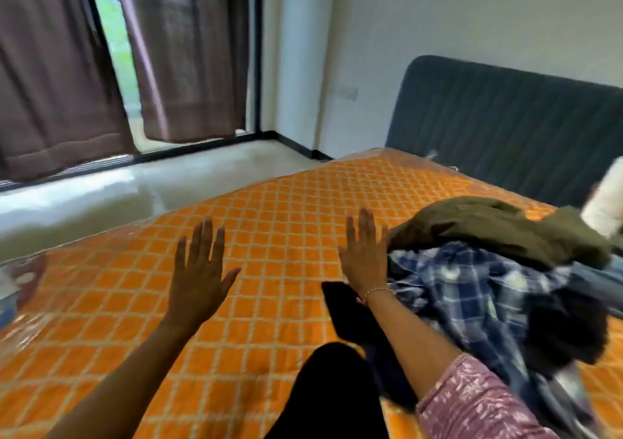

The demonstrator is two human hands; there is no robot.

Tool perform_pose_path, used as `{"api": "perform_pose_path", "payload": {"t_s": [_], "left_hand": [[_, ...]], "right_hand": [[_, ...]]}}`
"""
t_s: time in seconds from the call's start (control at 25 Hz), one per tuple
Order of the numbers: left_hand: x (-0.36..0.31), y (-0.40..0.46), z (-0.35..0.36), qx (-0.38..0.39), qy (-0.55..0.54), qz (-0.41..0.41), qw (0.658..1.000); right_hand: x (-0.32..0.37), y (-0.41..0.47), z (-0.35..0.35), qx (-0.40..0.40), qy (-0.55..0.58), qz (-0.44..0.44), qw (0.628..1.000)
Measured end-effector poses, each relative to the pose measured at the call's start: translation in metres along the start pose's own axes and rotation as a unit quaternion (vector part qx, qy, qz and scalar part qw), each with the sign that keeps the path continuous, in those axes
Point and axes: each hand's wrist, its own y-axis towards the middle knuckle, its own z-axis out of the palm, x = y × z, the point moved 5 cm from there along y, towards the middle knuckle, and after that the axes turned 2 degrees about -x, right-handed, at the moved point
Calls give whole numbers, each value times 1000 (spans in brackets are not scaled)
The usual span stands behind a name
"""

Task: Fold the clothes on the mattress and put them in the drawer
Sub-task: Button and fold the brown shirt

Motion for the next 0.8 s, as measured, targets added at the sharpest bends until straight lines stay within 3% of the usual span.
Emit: {"api": "perform_pose_path", "payload": {"t_s": [0.12, 0.2, 0.28, 0.36, 0.48, 0.52, 0.6, 0.72, 0.8], "left_hand": [[-87, 55, 17, 19, -54, 56, 997], [-155, 87, 37, 100, -126, 89, 983], [-202, 102, 58, 165, -165, 105, 967], [-224, 110, 71, 233, -231, 89, 940], [-230, 122, 77, 317, -478, -36, 818], [-226, 125, 75, 299, -518, -55, 800], [-206, 129, 68, 211, -550, -115, 800], [-142, 127, 56, 43, -536, -279, 796], [-93, 120, 52, 26, -580, -356, 732]], "right_hand": [[-106, 12, -20, -25, -75, 185, 980], [-164, 14, -32, -2, -83, 269, 959], [-177, 18, -32, 22, -66, 266, 962], [-164, 27, -36, -19, -13, 233, 972], [-116, 39, -51, -90, 45, 155, 983], [-91, 43, -56, -111, 69, 110, 985], [-37, 50, -69, -152, 127, 22, 980], [19, 62, -80, -142, 288, -64, 945], [37, 63, -79, -80, 416, -134, 896]]}}
